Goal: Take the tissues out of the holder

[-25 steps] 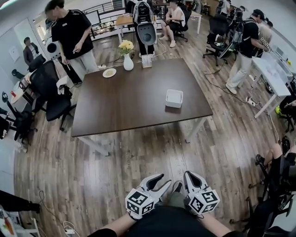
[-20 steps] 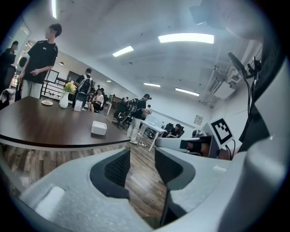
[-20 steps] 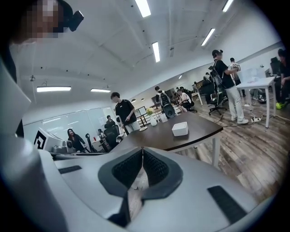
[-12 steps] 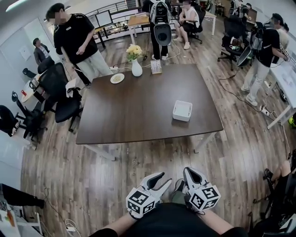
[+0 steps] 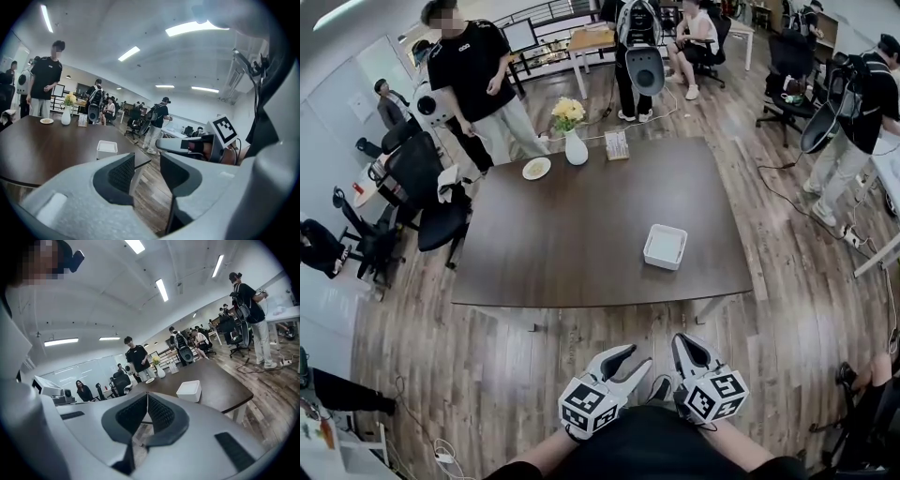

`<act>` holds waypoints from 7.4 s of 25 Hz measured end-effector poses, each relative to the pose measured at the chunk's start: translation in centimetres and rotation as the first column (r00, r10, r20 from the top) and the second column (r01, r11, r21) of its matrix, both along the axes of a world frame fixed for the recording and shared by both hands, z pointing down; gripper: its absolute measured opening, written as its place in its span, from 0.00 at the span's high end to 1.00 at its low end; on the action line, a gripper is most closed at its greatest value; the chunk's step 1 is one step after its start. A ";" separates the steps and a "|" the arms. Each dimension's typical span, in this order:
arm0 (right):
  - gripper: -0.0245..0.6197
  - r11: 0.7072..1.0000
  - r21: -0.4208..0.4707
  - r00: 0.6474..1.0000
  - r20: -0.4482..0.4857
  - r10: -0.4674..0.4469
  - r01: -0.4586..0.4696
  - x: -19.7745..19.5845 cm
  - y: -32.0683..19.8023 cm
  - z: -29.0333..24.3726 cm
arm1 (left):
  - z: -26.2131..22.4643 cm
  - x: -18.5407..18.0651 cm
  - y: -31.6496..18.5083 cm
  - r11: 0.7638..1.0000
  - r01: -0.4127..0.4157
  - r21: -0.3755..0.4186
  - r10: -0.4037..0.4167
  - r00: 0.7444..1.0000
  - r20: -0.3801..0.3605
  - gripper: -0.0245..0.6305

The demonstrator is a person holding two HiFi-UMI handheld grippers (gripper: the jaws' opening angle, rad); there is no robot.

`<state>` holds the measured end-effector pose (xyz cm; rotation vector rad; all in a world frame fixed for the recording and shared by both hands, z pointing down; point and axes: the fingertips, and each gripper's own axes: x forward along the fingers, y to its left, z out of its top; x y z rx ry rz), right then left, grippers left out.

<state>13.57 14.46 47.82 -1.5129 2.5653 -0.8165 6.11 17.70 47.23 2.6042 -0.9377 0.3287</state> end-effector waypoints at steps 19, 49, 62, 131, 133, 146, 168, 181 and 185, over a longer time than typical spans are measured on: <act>0.95 0.987 -0.066 0.988 -0.064 0.144 -0.148 3.1 -13.5 2.0 | 1.4 1.3 -16.1 0.985 -0.166 0.052 0.160 0.983 0.093 0.70; 0.70 0.897 -0.344 0.483 -0.757 -0.439 0.276 0.8 -29.5 15.7 | 17.6 3.7 -34.4 0.673 -0.728 -0.130 0.557 0.383 0.737 0.69; 0.65 0.775 -0.495 0.371 -0.685 -0.626 0.393 0.8 -32.6 20.1 | 21.6 6.1 -36.4 0.557 -0.764 -0.326 0.674 0.186 0.715 0.69; 0.95 0.732 -0.324 0.282 -0.770 -0.572 0.600 -4.2 -31.8 7.5 | 8.8 1.6 -35.1 0.693 -0.713 -0.108 0.507 0.375 0.776 0.96; 0.95 0.718 -0.315 0.271 -0.773 -0.574 0.621 -5.2 -31.8 7.1 | 8.4 0.5 -35.0 0.711 -0.695 -0.106 0.493 0.386 0.780 0.96; 0.95 0.603 -0.260 0.175 -0.805 -0.566 0.754 -11.2 -31.9 5.4 | 6.8 -5.5 -34.8 0.849 -0.519 -0.099 0.374 0.459 0.806 0.96; 0.95 0.587 -0.288 0.138 -0.807 -0.574 0.756 -25.1 -31.8 9.8 | 11.3 -19.3 -34.6 0.879 -0.465 -0.109 0.341 0.453 0.824 0.96; 0.95 0.632 -0.322 0.122 -0.823 -0.555 0.705 -27.9 -32.8 14.3 | 15.9 -22.1 -35.4 0.854 -0.507 -0.118 0.379 0.451 0.808 0.96; 0.95 0.639 -0.333 0.115 -0.824 -0.555 0.693 -27.9 -32.5 16.0 | 17.6 -22.1 -35.1 0.846 -0.518 -0.129 0.393 0.440 0.807 0.96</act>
